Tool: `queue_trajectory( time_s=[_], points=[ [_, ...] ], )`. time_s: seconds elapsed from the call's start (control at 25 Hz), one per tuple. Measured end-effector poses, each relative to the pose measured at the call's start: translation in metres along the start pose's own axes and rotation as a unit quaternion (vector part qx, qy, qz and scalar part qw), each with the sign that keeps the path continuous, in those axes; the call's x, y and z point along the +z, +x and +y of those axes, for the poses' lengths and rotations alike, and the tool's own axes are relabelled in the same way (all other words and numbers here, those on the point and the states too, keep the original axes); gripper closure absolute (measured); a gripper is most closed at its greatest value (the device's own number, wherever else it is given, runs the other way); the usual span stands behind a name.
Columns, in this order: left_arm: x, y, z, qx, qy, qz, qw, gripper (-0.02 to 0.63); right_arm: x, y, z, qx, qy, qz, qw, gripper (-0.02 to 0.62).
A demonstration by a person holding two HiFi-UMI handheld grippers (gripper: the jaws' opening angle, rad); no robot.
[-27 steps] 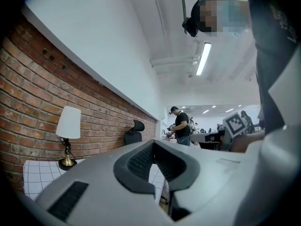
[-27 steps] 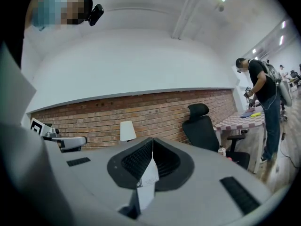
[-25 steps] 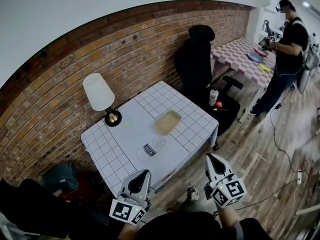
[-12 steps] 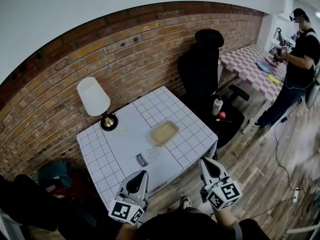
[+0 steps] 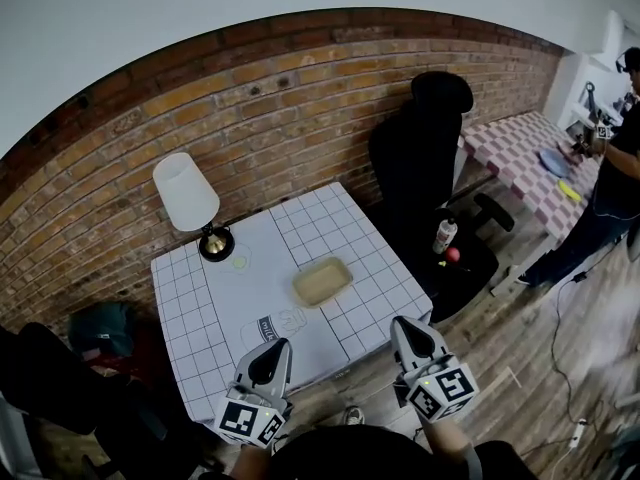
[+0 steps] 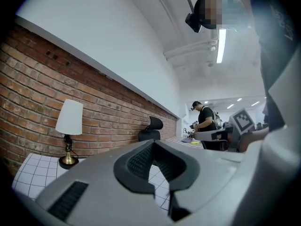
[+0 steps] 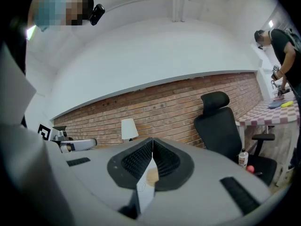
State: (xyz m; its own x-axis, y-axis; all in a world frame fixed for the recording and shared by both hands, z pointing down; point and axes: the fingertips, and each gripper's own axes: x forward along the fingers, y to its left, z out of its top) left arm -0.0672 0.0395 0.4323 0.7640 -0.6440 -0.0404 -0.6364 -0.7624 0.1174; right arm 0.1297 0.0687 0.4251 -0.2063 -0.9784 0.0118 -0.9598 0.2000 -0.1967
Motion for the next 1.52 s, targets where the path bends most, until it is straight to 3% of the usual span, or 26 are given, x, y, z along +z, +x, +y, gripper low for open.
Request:
queue_trajectory(
  time_s=[0.44, 1.24, 1.52],
  points=[
    [-0.008, 0.017, 0.012, 0.030, -0.014, 0.013, 0.9994, 0.597, -0.004, 0.035, -0.016, 0.034, 0.014, 0.015, 0.999, 0.591],
    [-0.001, 0.062, 0.098, -0.013, -0.025, 0.021, 0.9994, 0.597, -0.004, 0.128, -0.015, -0.004, 0.027, 0.006, 1.000, 0.591],
    [-0.009, 0.074, 0.110, -0.006, -0.035, 0.031, 0.9989, 0.597, -0.007, 0.146, -0.026, -0.005, 0.027, 0.014, 1.000, 0.591]
  ],
)
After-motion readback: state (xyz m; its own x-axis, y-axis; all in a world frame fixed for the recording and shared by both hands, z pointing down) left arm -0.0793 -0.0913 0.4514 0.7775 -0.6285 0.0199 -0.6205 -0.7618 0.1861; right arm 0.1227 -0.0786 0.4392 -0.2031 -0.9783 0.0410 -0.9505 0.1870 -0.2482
